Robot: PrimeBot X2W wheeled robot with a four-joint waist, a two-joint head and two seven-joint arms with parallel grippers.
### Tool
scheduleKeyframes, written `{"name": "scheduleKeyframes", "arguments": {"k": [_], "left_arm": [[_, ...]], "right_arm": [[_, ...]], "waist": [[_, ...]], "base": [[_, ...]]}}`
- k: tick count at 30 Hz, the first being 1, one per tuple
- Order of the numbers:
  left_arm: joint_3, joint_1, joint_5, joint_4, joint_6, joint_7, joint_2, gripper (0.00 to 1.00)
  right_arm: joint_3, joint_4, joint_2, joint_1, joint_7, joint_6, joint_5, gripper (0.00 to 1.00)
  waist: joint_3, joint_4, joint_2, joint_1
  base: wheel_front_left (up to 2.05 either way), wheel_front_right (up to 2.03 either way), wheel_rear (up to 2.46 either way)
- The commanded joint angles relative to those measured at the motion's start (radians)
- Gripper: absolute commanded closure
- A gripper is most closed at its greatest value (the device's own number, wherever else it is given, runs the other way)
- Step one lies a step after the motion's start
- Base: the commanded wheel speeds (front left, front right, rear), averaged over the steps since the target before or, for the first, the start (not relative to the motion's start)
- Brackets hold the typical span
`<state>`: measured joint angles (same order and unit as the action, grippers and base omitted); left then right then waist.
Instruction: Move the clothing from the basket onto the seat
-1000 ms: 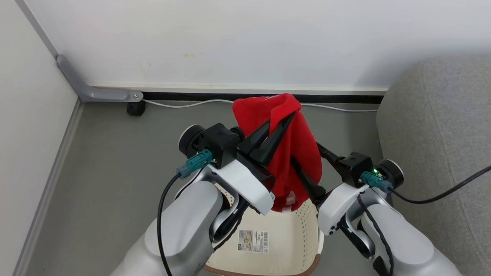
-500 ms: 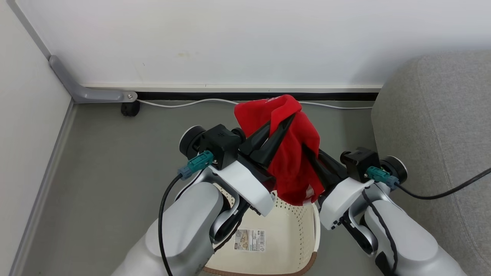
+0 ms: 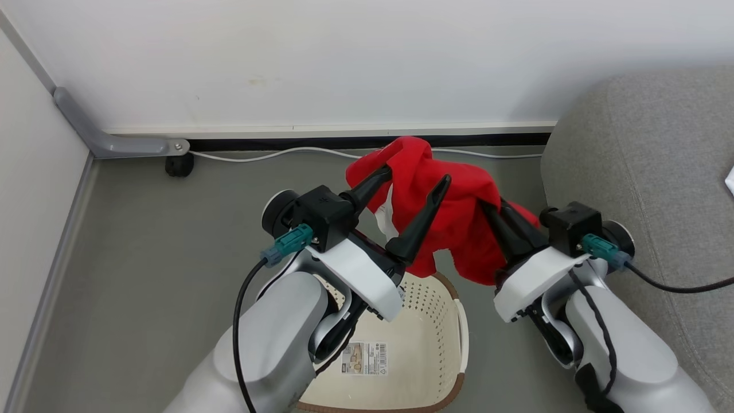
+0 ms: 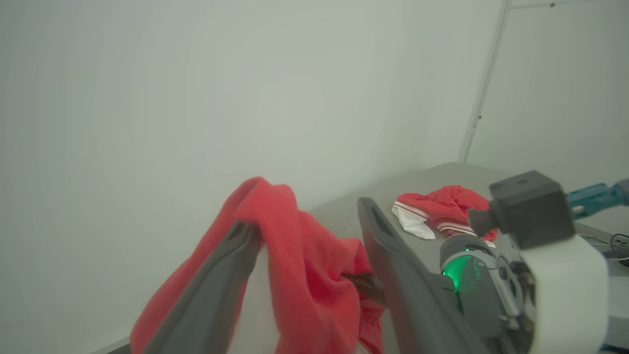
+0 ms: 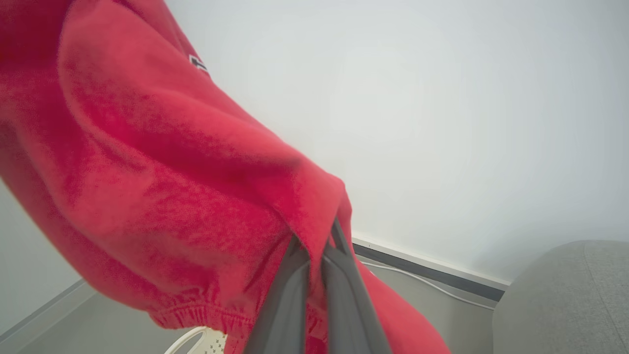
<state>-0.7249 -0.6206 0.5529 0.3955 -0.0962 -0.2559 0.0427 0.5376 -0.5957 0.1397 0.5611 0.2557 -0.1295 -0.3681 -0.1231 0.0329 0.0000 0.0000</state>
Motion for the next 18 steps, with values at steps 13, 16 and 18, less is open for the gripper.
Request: {"name": "scheduleKeyframes", "arguments": {"k": [13, 16, 18], "left_arm": [[0.054, 0.004, -0.034, 0.048, -0.024, -0.006, 0.017, 0.0], [0.063, 0.015, -0.036, 0.052, -0.027, -0.006, 0.019, 0.0], [0.07, 0.025, -0.04, 0.053, -0.028, -0.006, 0.023, 0.0]], "right_arm": [[-0.21, 0.148, 0.008, -0.014, 0.006, -0.001, 0.051, 1.0], [-0.246, 0.178, 0.006, -0.017, 0.006, -0.001, 0.058, 1.0], [-0.263, 0.196, 0.004, -0.02, 0.006, -0.001, 0.058, 1.0]], "waist": [[-0.003, -0.093, 0.0, 0.0], [0.001, -0.13, 0.0, 0.0], [0.004, -0.159, 0.0, 0.0]], "base": [[0.0, 0.0, 0.0], [0.0, 0.0, 0.0], [0.0, 0.0, 0.0]]}}
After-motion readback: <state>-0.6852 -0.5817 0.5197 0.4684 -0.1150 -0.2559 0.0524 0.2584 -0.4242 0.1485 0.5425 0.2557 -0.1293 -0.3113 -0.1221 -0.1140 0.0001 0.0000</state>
